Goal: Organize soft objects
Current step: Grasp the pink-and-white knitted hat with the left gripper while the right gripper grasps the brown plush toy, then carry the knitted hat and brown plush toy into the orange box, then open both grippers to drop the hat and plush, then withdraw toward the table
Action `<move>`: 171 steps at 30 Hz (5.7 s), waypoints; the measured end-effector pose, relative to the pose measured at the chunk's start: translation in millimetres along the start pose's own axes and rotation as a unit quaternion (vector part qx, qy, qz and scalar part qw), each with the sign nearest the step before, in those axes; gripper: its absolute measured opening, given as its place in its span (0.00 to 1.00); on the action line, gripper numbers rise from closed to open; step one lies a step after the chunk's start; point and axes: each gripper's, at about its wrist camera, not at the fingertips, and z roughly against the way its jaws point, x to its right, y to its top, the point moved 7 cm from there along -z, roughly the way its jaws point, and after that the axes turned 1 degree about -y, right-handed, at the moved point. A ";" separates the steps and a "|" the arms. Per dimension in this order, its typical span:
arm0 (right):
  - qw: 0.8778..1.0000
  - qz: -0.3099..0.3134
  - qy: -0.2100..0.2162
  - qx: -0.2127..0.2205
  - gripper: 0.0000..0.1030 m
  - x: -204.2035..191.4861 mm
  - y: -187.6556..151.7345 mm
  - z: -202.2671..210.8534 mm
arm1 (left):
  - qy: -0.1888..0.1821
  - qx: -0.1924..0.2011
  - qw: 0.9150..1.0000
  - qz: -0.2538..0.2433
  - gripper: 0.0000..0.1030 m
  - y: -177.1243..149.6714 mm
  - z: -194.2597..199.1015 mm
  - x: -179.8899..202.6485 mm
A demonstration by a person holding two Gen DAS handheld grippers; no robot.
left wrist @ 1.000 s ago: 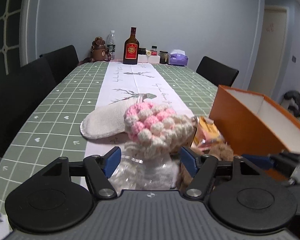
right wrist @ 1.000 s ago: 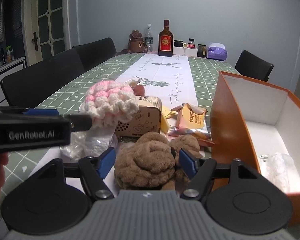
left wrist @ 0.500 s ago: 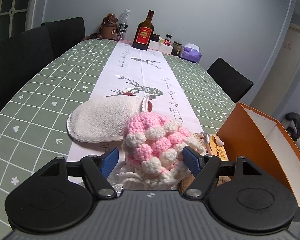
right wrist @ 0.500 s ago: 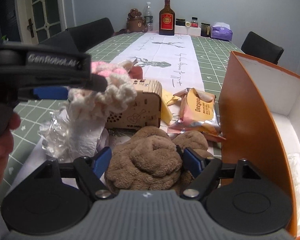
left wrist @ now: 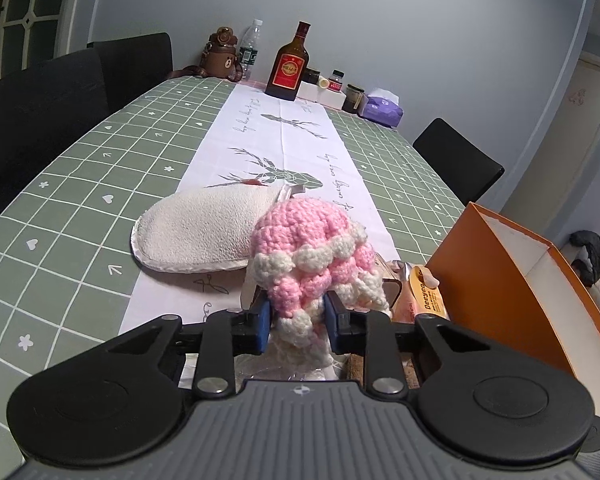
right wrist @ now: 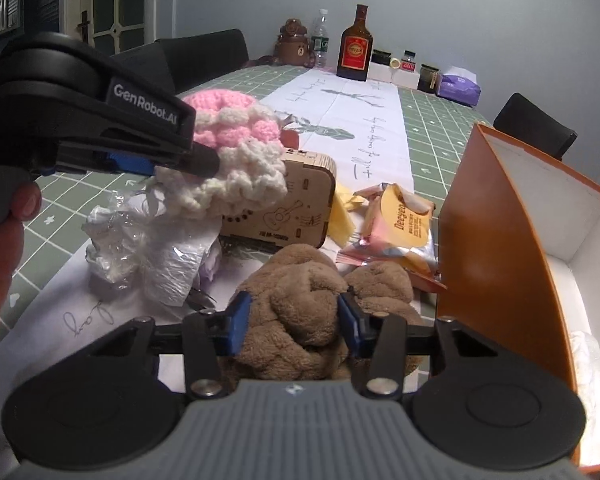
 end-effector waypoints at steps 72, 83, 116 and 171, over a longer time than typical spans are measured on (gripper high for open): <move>0.995 0.093 -0.009 -0.020 0.30 228.6 17.2 72.9 | -0.034 -0.145 0.920 -0.364 0.25 -43.1 -31.8 250.8; 0.989 0.127 0.008 -0.070 0.31 224.9 -1.5 41.0 | 0.010 -0.177 0.891 -0.417 0.26 -66.9 -57.0 253.3; 0.998 0.045 -0.042 -0.011 0.56 209.2 17.2 94.6 | -0.005 -0.037 0.939 -0.341 0.58 -33.0 12.3 231.5; 0.992 -0.119 0.034 0.020 0.62 -17.9 -46.9 37.0 | 0.087 0.027 0.993 -0.070 0.41 -81.8 66.3 -28.0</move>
